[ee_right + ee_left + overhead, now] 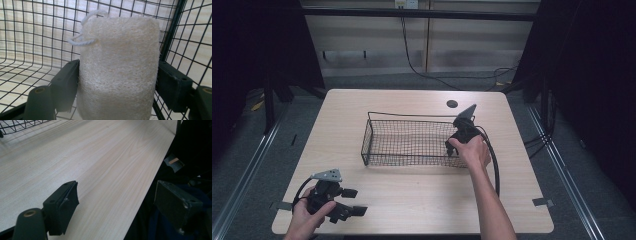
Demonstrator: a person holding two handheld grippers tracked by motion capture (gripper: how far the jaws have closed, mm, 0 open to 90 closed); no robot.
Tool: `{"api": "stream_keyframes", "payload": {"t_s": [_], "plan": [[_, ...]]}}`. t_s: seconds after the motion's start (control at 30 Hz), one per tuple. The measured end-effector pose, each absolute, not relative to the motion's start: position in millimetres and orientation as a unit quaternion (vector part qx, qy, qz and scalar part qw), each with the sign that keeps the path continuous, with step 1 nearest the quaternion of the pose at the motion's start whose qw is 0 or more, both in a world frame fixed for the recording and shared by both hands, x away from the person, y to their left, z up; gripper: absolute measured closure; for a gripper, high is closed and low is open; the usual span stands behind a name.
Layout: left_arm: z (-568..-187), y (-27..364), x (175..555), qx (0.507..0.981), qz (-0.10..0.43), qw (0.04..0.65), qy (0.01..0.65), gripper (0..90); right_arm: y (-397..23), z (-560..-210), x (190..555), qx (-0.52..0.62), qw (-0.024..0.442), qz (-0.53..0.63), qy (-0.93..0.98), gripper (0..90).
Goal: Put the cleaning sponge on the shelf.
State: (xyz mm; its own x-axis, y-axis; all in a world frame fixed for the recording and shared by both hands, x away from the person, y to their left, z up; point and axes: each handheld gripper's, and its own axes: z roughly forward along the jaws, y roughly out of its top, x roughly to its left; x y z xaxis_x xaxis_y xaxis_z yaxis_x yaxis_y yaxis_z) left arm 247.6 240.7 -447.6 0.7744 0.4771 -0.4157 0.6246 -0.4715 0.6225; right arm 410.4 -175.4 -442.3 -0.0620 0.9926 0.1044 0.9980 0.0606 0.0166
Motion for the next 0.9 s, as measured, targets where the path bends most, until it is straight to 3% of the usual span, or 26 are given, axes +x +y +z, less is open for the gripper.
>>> {"api": "stream_keyframes", "payload": {"t_s": [0.9], "plan": [[-448.0,240.0,247.6,0.855,-0.092,0.398,0.320,18.8,-179.7,-436.3,408.6,-0.683,0.028,-0.046,-0.728,23.9]]}}
